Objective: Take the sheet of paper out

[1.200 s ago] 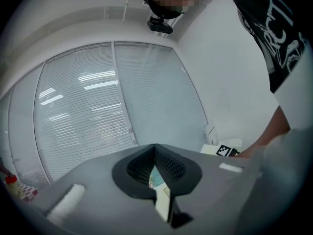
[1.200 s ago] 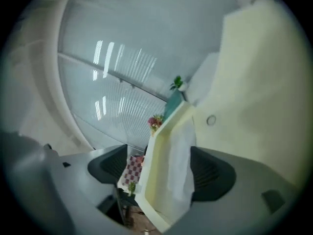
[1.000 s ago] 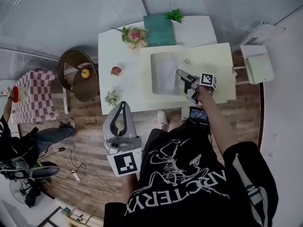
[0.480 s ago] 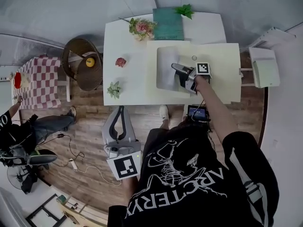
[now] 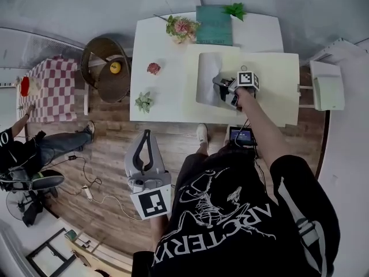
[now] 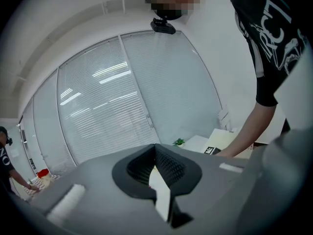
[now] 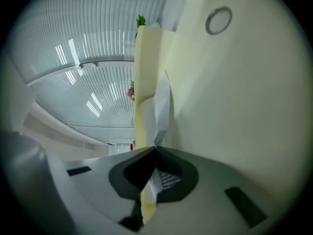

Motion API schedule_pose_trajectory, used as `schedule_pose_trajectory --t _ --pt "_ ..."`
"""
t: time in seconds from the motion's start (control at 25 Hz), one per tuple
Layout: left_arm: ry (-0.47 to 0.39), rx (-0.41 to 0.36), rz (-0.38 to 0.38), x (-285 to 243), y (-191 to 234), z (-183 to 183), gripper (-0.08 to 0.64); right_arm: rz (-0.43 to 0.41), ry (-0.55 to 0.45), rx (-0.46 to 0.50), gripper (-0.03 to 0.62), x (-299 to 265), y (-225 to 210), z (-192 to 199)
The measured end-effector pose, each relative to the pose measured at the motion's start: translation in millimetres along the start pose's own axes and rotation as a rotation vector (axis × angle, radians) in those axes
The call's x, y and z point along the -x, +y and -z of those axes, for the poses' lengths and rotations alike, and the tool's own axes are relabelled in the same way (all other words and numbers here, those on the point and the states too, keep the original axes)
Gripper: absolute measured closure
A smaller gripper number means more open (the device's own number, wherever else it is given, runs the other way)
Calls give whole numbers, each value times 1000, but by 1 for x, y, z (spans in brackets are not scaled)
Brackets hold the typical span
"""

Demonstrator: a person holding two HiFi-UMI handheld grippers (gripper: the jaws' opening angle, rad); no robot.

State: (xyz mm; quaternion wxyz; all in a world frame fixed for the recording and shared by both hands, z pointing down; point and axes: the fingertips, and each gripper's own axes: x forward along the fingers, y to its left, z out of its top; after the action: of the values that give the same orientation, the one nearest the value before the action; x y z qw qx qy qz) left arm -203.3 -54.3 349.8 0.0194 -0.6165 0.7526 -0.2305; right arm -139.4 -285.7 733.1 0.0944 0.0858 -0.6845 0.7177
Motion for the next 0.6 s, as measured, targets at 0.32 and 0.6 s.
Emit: schedule_pose_trajectory --t 0.32,0.6 --pt "-63 13 94 -18 -19 -8 548 -28 -49 68 580 50 25 -1" --pt "-171 33 207 -44 -37 -29 548 34 -146 450 580 140 102 18"
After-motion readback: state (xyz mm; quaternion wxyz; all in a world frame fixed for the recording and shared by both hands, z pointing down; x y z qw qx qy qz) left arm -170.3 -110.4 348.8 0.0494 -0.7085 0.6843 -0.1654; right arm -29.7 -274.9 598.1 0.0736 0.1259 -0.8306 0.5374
